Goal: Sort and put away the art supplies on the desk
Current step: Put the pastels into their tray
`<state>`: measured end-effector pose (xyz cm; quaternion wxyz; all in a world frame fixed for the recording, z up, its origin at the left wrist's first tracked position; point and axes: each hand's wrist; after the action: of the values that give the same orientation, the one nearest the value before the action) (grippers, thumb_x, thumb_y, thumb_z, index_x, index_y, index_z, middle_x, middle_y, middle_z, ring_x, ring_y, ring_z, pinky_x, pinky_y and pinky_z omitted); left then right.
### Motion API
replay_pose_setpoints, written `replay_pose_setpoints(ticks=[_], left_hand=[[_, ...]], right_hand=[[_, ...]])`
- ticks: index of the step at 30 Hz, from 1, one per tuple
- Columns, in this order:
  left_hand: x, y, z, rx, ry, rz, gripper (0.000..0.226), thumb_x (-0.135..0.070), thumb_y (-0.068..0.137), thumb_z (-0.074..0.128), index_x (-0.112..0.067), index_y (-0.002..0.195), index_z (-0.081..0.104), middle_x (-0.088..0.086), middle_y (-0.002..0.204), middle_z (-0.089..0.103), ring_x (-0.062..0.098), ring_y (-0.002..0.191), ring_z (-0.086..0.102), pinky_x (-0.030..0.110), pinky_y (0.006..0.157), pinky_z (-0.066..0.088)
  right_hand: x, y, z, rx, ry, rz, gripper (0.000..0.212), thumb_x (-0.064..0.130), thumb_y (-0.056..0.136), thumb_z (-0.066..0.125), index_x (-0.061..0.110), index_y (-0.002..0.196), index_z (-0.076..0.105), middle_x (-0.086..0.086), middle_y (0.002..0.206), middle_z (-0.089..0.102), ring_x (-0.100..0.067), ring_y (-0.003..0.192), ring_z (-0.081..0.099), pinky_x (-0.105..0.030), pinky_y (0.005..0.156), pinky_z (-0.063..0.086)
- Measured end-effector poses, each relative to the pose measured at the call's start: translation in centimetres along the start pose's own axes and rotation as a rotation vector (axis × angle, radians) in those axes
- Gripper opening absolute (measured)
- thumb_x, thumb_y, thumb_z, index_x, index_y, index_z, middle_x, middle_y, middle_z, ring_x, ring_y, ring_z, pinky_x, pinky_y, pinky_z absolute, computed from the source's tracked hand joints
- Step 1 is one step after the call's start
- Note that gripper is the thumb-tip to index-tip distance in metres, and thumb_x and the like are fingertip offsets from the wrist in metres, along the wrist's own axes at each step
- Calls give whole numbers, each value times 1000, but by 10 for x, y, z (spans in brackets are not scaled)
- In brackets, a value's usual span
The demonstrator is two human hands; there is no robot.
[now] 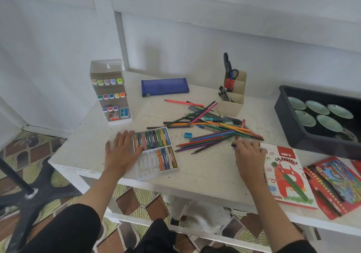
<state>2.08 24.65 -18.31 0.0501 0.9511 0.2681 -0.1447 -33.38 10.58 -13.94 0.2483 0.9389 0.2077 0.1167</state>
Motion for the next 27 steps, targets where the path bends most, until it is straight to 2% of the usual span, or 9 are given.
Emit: replay_pose_setpoints(ticks=[3,5,9,12,15,19,21,23,27], left_hand=[[-6,-1,-1,34,15,-28,67,-64,93,20,-32,151,9,-3,160,6,18,147,-3,51,117,-1],[-16,-4,-3,53,5,-63,66,-62,94,23,-32,151,7,0,161,0,21,147,-8,52,116,-4],[-38,-8,-3,87,-7,-118,66,-62,94,22,-34,151,2,6,160,-8,27,146,-13,52,115,-6],[-40,-9,-2,93,7,-123,65,-62,94,17,-37,150,-4,7,160,-12,27,146,-15,50,116,-7],[-38,-11,0,82,1,-109,64,-59,96,16,-36,151,-6,5,160,-10,23,146,-14,48,116,-7],[-40,-14,0,32,-63,-32,63,-49,100,20,-24,153,-2,-2,161,-2,15,147,-10,43,119,-4],[-40,-15,-1,9,-95,-12,64,-50,98,16,-21,153,2,-4,161,1,12,147,-8,40,119,-3],[-39,-16,-3,-3,-124,-5,70,-52,90,11,-21,153,6,-6,160,4,11,147,-6,38,119,-3],[-38,-15,-1,5,-124,11,72,-54,87,9,-24,153,7,-9,160,5,9,146,-6,39,118,-4]], right_hand=[[22,-8,0,-89,93,-77,10,17,83,67,15,93,68,1,89,69,-20,80,54,-28,70,28],[43,-11,1,-42,253,-11,15,25,88,57,17,96,68,6,90,68,-15,82,51,-25,70,21],[86,-5,-2,196,752,293,17,14,86,66,14,104,66,11,82,63,-12,78,57,-30,74,45],[112,9,-8,411,907,306,18,13,87,65,15,105,64,12,75,64,2,67,57,-10,64,43],[138,17,-5,608,834,199,21,20,86,66,18,107,64,11,73,61,4,62,53,-7,58,39],[168,18,7,708,707,74,24,27,86,65,20,109,64,13,67,56,-4,70,56,-30,77,50],[177,16,13,684,606,29,24,28,87,64,21,110,63,9,78,60,-14,90,58,-36,86,48],[180,13,19,635,528,-3,27,27,87,62,22,114,60,3,103,60,-18,105,52,-37,90,43],[176,7,26,587,558,12,34,28,85,64,28,117,52,2,111,51,-18,105,50,-37,88,39]])
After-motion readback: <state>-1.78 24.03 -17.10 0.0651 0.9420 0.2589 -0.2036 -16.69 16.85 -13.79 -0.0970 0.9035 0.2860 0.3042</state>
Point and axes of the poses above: each hand's wrist, its own y-axis towards the middle knuckle, its own z-axis out of the palm, x = y × z
